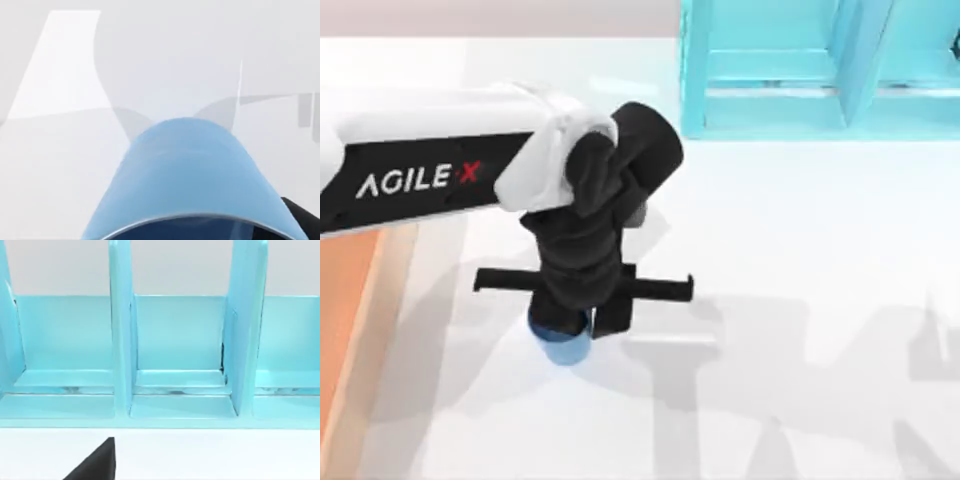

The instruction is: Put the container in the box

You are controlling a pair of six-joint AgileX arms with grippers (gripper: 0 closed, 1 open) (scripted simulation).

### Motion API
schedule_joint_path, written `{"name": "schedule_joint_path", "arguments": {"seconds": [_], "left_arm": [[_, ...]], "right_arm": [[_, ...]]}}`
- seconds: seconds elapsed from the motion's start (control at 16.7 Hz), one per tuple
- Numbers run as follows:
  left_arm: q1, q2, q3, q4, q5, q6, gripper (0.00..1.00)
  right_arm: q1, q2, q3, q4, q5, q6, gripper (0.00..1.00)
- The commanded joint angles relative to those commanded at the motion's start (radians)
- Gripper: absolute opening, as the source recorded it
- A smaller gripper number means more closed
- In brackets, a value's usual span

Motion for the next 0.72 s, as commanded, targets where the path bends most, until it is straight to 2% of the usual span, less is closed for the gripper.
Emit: {"name": "schedule_joint_path", "arguments": {"seconds": [0.18,0.42,0.6,0.72], "left_arm": [[0.145,0.005,0.122,-0.086,-0.016,0.216,0.0],[0.466,-0.038,0.25,-0.245,-0.019,0.541,0.0],[0.693,-0.077,0.281,-0.37,-0.006,0.694,0.0],[0.795,-0.111,0.283,-0.433,0.007,0.748,0.0]], "right_arm": [[0.0,0.0,0.0,0.0,0.0,0.0,1.0],[0.0,0.0,0.0,0.0,0.0,0.0,1.0],[0.0,0.0,0.0,0.0,0.0,0.0,1.0],[0.0,0.0,0.0,0.0,0.0,0.0,1.0]]}}
